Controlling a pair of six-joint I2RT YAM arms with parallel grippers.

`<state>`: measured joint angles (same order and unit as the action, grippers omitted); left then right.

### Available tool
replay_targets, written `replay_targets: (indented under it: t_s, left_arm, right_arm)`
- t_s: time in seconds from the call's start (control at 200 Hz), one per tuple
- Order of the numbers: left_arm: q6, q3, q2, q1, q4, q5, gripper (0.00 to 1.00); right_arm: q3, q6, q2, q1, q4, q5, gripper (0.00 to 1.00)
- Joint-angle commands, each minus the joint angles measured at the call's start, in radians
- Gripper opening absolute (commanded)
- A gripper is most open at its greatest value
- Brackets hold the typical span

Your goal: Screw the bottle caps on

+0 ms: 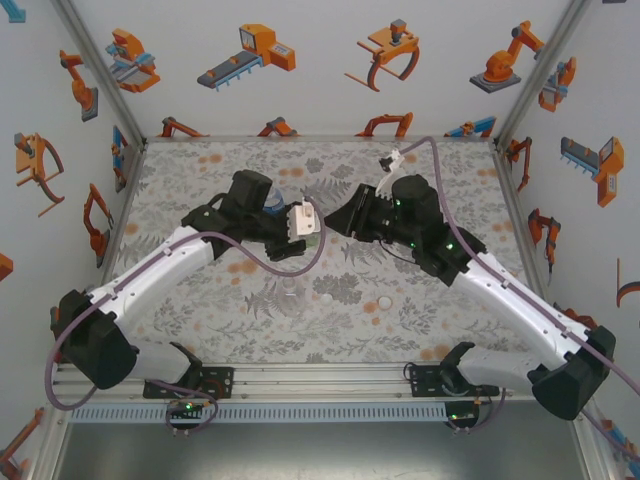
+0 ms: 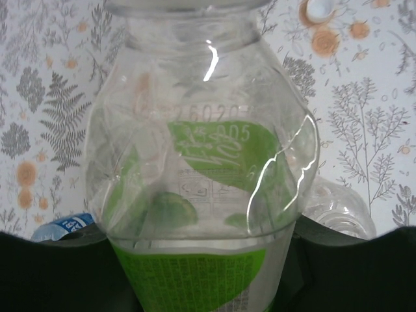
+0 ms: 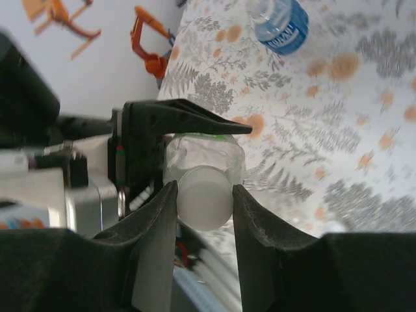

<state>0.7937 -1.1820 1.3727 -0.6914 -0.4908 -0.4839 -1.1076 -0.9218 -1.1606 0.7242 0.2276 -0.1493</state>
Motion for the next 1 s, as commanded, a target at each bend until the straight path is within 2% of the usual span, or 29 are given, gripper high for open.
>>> replay_targets:
  t_s: [0.0, 0.05, 0.15, 0.25, 0.401, 0.621, 0.831, 0.996]
  left_arm:
    - [-0.01, -0.036, -0.001, -0.031, 0.12, -0.076, 0.0]
    - [-0.005, -0.045, 0.006, -0.032, 0.109, -0.065, 0.0]
    - [0.029, -0.051, 0.017, -0.03, 0.077, -0.062, 0.0]
    - [0.055, -0.051, 0.02, -0.03, 0.044, -0.075, 0.0]
    - [0.09, -0.06, 0.024, -0.025, -0.024, -0.116, 0.0]
    - [0.146, -0.066, 0.016, 0.004, -0.115, -0.227, 0.0]
    - [0.182, -0.086, 0.037, 0.021, -0.175, -0.289, 0.0]
    - [0.224, -0.08, 0.042, 0.023, -0.213, -0.347, 0.0]
  right_arm:
    - [0.012, -0.295, -0.053, 0.007, 0.062, 0.062, 0.0]
    - [-0.008, -0.281, -0.063, 0.007, 0.086, 0.065, 0.01]
    - [-0.049, -0.2, -0.067, 0.004, 0.111, 0.064, 0.31]
    - [-0.081, -0.009, -0.051, 0.0, 0.077, 0.059, 0.52]
    - [-0.108, 0.301, -0.012, -0.03, 0.036, -0.049, 0.7]
    - [-0.103, 0.711, 0.078, -0.043, 0.055, -0.134, 0.71]
    - [-0.189, 1.087, 0.063, -0.044, 0.232, -0.408, 0.64]
    - [-0.149, 1.38, 0.102, -0.043, 0.266, -0.567, 0.59]
